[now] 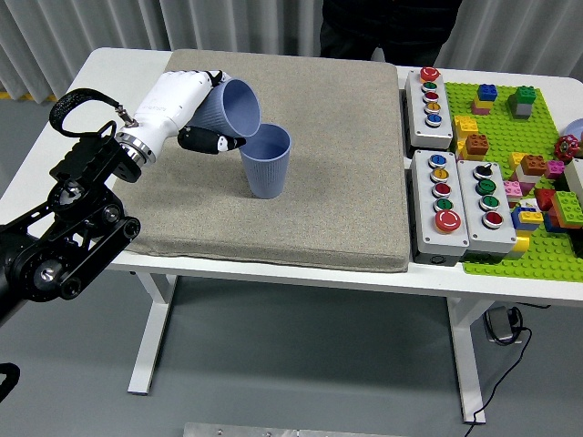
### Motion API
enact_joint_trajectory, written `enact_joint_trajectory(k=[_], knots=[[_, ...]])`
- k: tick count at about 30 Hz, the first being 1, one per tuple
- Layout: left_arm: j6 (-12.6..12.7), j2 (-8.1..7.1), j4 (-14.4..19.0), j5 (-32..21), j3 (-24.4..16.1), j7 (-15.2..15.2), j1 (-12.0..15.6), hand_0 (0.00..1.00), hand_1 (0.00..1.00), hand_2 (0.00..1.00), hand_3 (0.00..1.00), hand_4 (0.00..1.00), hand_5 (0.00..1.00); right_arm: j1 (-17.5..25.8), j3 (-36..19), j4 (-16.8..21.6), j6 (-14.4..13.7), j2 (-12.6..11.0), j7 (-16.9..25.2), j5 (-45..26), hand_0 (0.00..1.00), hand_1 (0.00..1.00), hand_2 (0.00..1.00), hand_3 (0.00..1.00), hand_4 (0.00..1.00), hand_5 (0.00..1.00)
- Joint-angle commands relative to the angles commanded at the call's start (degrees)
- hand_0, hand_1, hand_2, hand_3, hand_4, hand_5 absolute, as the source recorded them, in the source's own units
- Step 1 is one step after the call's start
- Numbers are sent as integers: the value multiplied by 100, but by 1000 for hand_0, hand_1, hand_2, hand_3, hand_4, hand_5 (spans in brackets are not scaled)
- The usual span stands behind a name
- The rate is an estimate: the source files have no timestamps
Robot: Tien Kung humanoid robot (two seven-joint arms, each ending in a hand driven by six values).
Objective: Pick cup pour cup place
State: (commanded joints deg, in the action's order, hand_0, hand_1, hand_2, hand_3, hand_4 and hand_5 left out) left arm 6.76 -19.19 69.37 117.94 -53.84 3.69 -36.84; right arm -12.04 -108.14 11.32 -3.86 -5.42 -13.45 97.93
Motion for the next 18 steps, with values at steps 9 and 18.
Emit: enact_joint_trajectory(k=[9, 18], knots=[[-71, -57, 13, 271, 211, 44, -216, 489, 490, 510, 526, 792, 125, 25, 12, 5, -4, 1, -10, -7, 703, 683, 610, 601, 32, 388], [3, -94, -29, 627, 353, 64, -285, 484, 490, 509, 524, 788, 131, 22, 4, 1, -4, -5, 0, -6, 703, 684, 610, 601, 32, 386]])
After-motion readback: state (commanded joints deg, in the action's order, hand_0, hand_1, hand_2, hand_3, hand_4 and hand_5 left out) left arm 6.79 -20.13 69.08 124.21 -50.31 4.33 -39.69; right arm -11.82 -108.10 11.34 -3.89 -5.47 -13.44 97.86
